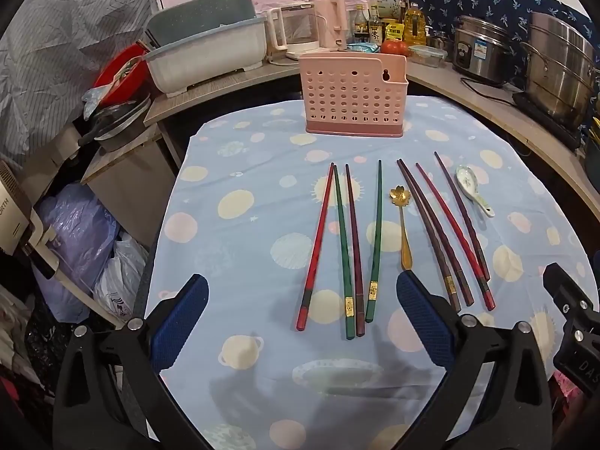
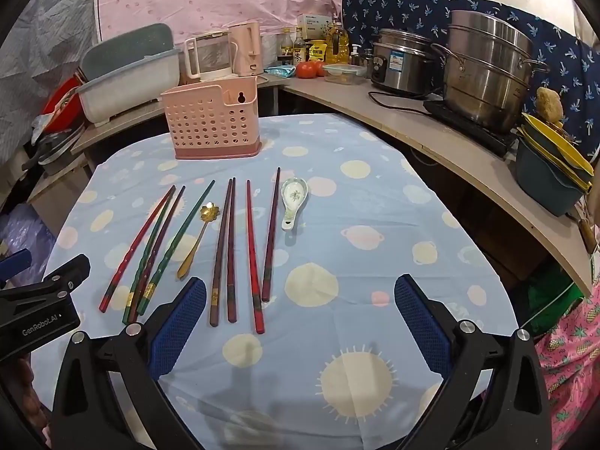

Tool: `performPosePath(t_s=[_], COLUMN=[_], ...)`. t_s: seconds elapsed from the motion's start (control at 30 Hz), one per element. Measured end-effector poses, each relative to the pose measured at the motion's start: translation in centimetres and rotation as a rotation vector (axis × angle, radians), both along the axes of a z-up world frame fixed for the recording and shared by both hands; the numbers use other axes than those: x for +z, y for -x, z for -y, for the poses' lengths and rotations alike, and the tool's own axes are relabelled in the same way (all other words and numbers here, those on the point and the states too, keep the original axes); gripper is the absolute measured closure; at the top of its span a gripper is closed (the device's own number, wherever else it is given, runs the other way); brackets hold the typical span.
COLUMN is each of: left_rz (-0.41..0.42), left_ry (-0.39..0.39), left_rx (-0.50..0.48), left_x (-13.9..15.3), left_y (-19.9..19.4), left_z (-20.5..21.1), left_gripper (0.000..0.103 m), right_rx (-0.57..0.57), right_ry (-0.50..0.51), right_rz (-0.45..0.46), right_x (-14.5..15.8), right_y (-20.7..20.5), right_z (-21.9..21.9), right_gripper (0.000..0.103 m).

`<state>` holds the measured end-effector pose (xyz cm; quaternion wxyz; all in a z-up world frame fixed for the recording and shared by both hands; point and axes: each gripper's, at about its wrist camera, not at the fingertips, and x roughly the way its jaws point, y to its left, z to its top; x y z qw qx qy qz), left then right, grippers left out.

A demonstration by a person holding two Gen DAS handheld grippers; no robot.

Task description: Organize utensils

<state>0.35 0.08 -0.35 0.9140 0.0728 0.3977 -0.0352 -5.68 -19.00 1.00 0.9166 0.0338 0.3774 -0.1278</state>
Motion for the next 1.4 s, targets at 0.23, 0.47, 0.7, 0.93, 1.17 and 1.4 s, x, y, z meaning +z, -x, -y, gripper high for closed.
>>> performPosePath(t_s=[0.23, 0.47, 0.7, 0.93, 1.17, 1.4], left_rz=[0.001, -0.005, -0.005, -0.006, -0.006, -0.007], left_ry=[-0.002, 0.005, 0.007, 0.008, 0.010, 0.008], left_rx=[0.008, 0.013, 0.015, 0.016, 0.015, 0.016], left_x=[-0.09, -0.30, -0.30, -0.24, -0.25, -0.25], left_y=[-0.05, -0.19, -0.21, -0.26, -0.24, -0.26], left_z=[0.03, -0.38, -0.59, -0.75, -0.74, -0.71], left_gripper=[0.007, 0.007, 0.007, 0.007, 0.007, 0.007], right_rx=[-0.002, -0.006, -0.009, -0.007, -0.010, -0.010], right_ry=[0.000, 0.001, 0.000, 0.002, 0.002, 0.003], right_rz=[0.000, -0.001, -0.001, -0.002, -0.002, -0.003], right_x=[-0.05, -0.13, -0.39, -0.44, -0.35, -0.38], right_y=[-0.01, -0.02, 0.18, 0.00, -0.08, -0.14], right_z=[0.10, -0.04, 0.23, 0.37, 0.14, 0.12], right_gripper=[0.007, 0.007, 0.007, 0.007, 0.007, 0.007])
